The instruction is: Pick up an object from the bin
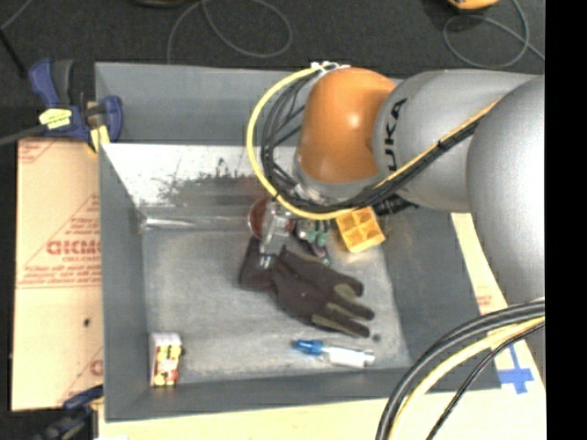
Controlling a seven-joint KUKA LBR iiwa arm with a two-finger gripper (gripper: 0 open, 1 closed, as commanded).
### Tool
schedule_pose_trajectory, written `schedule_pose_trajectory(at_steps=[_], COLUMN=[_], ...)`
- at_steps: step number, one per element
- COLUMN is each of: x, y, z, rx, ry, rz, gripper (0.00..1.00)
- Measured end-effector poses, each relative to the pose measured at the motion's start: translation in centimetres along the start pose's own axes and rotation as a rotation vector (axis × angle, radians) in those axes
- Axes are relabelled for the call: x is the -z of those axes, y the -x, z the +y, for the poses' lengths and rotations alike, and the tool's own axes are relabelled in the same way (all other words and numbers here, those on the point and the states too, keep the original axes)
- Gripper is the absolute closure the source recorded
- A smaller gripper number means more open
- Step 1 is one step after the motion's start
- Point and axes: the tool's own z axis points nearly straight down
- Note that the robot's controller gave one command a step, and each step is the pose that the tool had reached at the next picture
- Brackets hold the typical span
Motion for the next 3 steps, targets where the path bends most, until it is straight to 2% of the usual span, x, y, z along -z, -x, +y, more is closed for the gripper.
schedule_pose_trajectory(at_steps=[1,2,3], x=[0.9,1.8,2.0], y=[-1.2,-2.1,-3.1], z=[-2.5,-6.5,-7.8], rx=[0.089,0.129,0.058], ry=[0.001,-0.003,0.000], rz=[0.002,-0.002,-0.001], gripper=[1.00,1.00,1.00])
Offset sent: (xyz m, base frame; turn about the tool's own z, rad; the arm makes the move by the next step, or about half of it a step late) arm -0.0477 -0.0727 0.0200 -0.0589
